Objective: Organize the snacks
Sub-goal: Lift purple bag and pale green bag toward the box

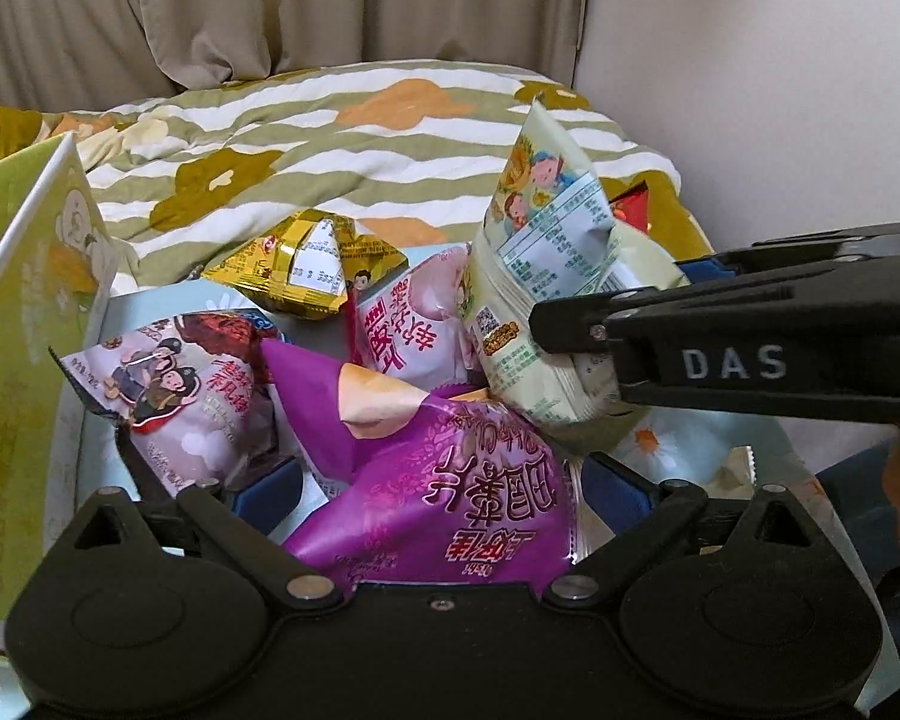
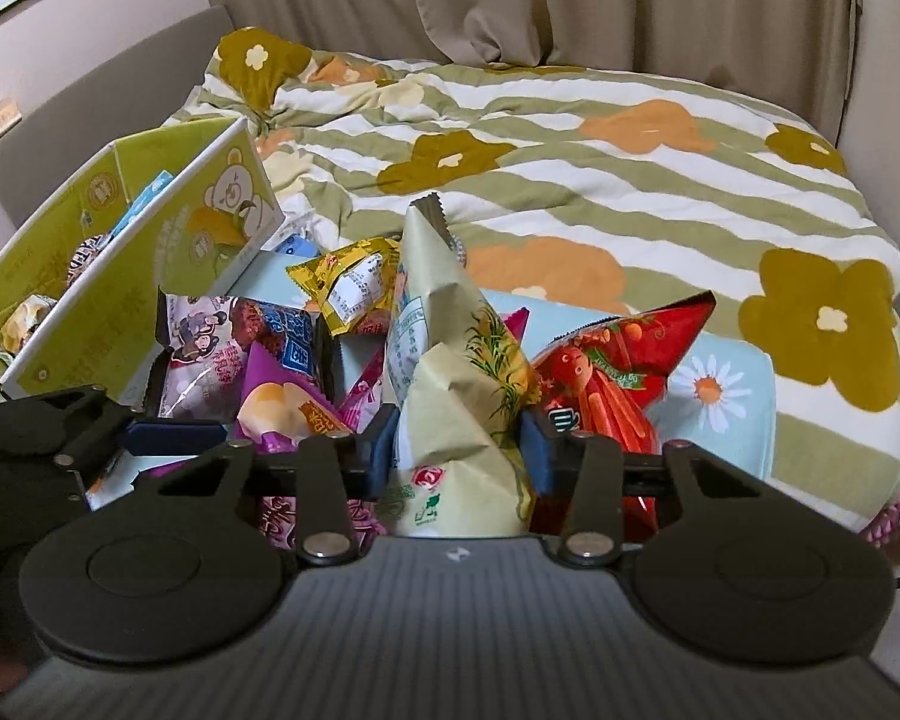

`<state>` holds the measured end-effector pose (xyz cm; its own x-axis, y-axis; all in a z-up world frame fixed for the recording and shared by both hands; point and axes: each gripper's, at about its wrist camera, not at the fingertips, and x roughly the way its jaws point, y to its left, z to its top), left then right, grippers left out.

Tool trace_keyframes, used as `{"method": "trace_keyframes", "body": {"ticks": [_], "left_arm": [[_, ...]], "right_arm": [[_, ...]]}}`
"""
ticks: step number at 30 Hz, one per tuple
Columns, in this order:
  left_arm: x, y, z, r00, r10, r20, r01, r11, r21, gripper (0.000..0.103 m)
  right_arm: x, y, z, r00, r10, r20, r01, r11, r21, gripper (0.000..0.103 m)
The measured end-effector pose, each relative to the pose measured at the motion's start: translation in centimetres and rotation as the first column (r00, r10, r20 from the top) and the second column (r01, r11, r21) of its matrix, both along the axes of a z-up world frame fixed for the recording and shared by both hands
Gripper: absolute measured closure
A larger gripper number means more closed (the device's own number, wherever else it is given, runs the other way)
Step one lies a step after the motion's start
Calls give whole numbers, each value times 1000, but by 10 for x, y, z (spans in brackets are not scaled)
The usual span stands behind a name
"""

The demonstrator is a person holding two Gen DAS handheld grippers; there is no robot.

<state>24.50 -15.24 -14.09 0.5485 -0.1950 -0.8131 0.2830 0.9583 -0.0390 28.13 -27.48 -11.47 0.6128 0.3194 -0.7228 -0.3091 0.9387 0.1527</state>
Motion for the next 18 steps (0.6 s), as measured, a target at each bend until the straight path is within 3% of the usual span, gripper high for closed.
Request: {"method": "trace_keyframes", "body": {"ticks": [7, 18], "left_arm": [[5, -6, -13, 999, 1, -35, 0, 999, 40, 7], [0, 1, -11, 998, -8, -55, 8, 1000, 14, 34]], "right_arm": [[-4, -2, 2, 1000, -8, 2, 7, 1000, 27, 48], [-12, -7, 3, 1000, -29, 6, 29, 999, 42, 48]]}}
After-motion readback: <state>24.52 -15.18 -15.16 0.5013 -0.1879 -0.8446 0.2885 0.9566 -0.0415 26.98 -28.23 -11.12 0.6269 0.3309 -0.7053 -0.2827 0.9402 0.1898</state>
